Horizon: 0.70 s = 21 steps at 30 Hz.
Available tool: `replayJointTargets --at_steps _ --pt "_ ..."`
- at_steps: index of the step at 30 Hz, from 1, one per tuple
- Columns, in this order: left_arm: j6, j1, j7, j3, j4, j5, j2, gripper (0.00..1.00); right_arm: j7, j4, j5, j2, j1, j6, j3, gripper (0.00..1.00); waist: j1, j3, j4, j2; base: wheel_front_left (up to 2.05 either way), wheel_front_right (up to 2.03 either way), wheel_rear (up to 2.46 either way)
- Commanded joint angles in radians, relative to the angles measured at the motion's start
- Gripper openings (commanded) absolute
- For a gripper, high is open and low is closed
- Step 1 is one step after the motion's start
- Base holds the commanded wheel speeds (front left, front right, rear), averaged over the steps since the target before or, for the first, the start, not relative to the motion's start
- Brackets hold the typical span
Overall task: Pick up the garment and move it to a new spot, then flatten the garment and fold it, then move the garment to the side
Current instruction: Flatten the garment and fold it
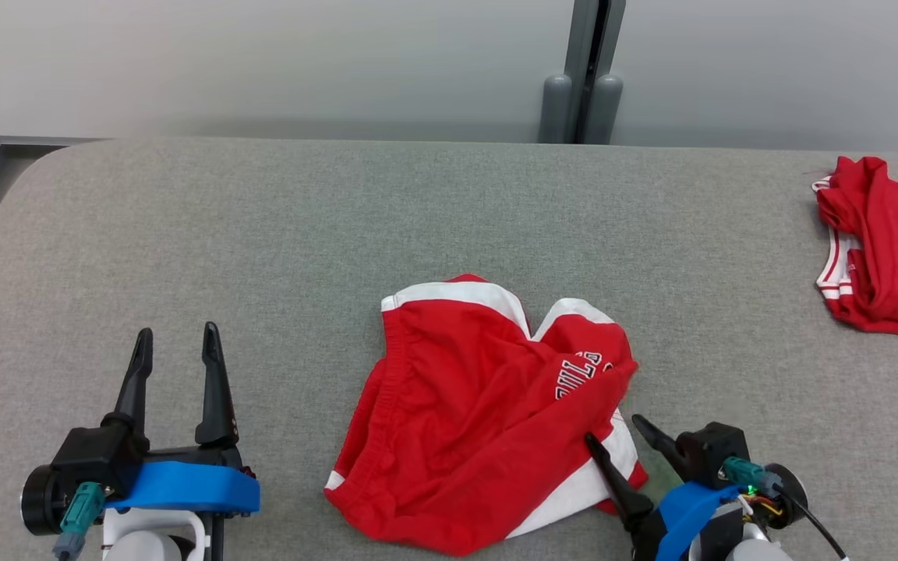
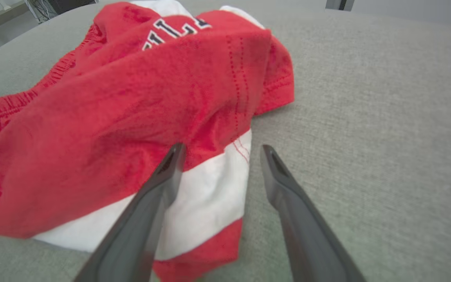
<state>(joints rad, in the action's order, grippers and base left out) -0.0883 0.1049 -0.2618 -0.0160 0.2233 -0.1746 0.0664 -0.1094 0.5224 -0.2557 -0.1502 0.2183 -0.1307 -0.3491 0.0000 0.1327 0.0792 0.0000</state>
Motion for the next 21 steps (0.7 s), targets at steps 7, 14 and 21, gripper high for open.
replayJointTargets --at_steps 7,14,21 --pt "-0.003 0.016 -0.004 0.003 0.006 0.007 0.0 1.0 0.006 0.123 0.001 0.027 0.014 0.0 -0.032 1.0 0.0 0.006 0.009 0.0 0.0 0.0 0.0" --pt "-0.003 0.008 -0.004 0.001 0.008 0.007 -0.001 1.0 -0.022 0.188 -0.022 0.034 0.04 0.0 -0.04 0.0 0.0 0.0 -0.001 0.0 0.0 0.0 0.0" --pt "-0.002 -0.011 -0.004 -0.008 0.012 0.007 0.001 1.0 -0.091 0.164 -0.02 0.019 0.069 0.0 0.028 0.0 0.0 -0.02 -0.033 0.0 0.0 0.0 0.0"
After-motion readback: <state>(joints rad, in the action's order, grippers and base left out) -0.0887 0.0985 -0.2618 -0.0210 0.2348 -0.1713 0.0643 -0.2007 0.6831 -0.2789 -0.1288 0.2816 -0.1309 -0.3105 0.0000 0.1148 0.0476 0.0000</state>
